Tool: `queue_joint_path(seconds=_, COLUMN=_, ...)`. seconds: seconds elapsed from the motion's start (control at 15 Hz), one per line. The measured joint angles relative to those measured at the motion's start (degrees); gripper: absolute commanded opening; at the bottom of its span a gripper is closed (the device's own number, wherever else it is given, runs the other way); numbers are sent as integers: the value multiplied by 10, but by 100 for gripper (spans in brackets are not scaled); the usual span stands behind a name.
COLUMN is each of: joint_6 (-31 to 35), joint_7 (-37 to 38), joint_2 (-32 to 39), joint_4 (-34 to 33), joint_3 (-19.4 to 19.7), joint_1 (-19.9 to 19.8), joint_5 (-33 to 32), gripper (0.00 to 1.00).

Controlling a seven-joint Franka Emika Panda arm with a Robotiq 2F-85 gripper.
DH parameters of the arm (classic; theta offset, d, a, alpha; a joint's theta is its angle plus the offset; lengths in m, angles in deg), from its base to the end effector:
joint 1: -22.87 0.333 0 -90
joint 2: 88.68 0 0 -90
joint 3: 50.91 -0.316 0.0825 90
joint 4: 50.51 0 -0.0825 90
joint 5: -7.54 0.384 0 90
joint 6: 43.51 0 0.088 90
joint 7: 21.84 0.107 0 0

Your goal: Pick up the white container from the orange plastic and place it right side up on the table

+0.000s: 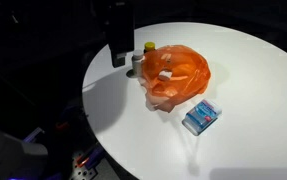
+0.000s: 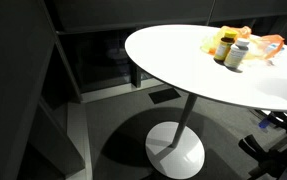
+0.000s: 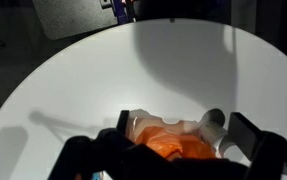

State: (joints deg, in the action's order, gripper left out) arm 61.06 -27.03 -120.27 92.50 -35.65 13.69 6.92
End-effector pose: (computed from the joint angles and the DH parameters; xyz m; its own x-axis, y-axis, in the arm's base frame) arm 0.3346 -0.1567 0.4581 0.9549 -0.2710 -0.1213 -0.2867 -0.9478 -0.1395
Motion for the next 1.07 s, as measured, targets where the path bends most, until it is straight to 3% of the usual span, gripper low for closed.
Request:
queue_joint_path(seconds=0.4, joint_6=0, joint_7=0, joint_2=0, joint_4=0, joint_3=-4, joint_1=-1, joint_5=0, gripper=100)
queue_joint_path(seconds=0.73, joint_6=19, joint_7=0, joint_2=8, joint_4=-17, joint_3=-32, joint_1=1, joint_5=-2, gripper=100)
queue_joint_path(seconds=1.07, joint_6=55, joint_7=-41, joint_2=58, joint_4=-56, joint_3=-47, joint_1=18, joint_5=-13, gripper=100)
